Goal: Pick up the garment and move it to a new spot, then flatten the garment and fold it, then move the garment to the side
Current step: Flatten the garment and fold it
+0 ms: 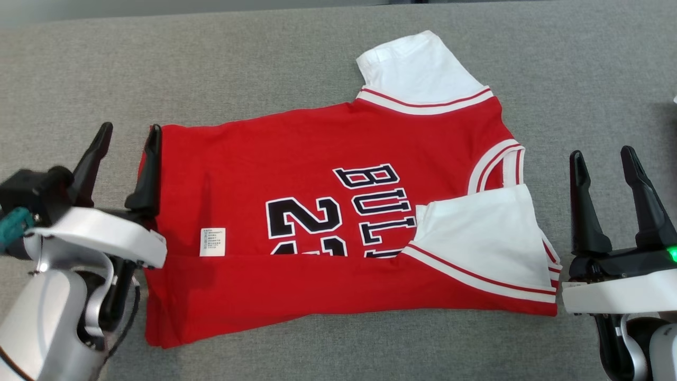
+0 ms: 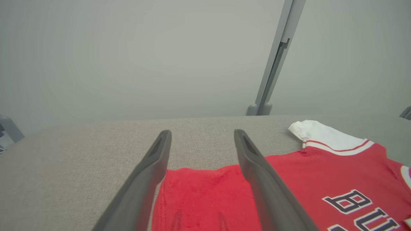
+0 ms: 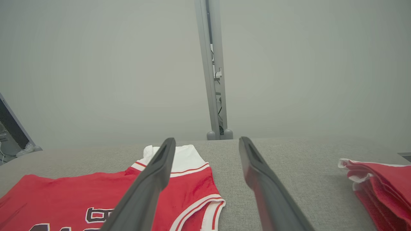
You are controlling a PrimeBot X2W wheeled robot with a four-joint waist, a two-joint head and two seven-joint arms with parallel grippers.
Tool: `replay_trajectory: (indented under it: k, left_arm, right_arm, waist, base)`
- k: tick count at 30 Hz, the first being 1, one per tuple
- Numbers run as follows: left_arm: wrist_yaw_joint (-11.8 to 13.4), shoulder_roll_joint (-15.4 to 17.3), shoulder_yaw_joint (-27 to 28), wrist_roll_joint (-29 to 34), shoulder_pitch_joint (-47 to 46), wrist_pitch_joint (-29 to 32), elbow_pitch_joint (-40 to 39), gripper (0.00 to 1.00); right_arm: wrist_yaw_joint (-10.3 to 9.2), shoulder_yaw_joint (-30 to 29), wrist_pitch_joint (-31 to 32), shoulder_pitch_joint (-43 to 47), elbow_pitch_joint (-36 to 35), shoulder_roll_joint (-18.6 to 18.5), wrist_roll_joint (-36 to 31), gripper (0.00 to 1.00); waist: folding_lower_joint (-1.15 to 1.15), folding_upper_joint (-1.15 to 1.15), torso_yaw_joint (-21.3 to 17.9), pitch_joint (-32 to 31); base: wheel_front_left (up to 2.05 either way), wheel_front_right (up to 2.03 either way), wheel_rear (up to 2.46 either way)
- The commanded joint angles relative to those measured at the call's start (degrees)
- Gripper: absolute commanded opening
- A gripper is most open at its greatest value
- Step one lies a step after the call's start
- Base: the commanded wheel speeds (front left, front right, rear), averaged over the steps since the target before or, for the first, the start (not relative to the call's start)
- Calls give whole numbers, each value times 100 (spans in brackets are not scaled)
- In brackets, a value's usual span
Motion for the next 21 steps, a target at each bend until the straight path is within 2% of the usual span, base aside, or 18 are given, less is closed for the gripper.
replay_trajectory:
  k: [1, 12, 17, 21]
  left_arm:
    - [-76, 67, 15, -68, -217, 70, 174, 100]
    - [-864, 312, 8, -619, -1567, 987, 2517, 100]
    - [-1079, 376, -47, -777, -1926, 1402, 3329, 100]
    - [-1146, 362, -111, -836, -2019, 1652, 3788, 100]
  right_arm:
    - [1, 2, -52, -82, 27, -16, 43, 100]
    - [1, 384, -333, -378, 456, -14, 269, 100]
    - [1, 498, -451, -500, 657, -15, 347, 100]
    - [1, 524, -519, -562, 758, -14, 401, 100]
  waist:
    - [0, 0, -105, 112]
    - [0, 0, -575, 548]
    - [0, 0, -691, 640]
    - [0, 0, -743, 645]
  base:
    - [0, 0, 0]
    - [0, 0, 0]
    - [0, 0, 0]
    - [0, 0, 0]
